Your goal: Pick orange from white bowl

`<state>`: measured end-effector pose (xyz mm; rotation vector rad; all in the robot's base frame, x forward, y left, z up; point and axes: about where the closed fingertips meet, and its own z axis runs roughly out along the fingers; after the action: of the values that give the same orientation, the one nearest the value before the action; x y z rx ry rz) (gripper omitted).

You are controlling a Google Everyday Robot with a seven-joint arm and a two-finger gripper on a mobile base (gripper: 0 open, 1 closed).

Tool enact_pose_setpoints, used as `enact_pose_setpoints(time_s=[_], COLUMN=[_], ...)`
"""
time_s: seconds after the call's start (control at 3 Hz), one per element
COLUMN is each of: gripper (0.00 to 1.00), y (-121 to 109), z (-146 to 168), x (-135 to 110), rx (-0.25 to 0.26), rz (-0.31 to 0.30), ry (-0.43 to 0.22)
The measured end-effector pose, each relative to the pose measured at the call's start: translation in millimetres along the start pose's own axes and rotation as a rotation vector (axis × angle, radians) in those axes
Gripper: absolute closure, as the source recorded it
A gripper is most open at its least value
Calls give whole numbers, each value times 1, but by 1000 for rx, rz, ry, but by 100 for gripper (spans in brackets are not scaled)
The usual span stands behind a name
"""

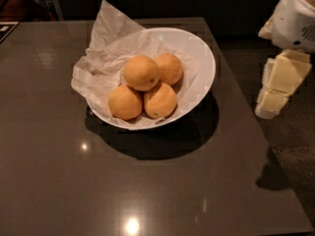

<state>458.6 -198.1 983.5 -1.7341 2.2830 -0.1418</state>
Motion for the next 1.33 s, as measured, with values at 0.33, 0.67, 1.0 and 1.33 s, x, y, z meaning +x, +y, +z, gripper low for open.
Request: enact_pose_setpoints(time_s=[0.33, 0.67, 1.0, 1.33], gripper=[0, 0, 0, 0], y=[-15, -19, -20, -22], z=[1, 0, -3, -5], x=[-35, -43, -87, -90], rx=[-8, 11, 57, 70], rz=[-29, -36, -99, -101], ry=[31, 6, -4, -14])
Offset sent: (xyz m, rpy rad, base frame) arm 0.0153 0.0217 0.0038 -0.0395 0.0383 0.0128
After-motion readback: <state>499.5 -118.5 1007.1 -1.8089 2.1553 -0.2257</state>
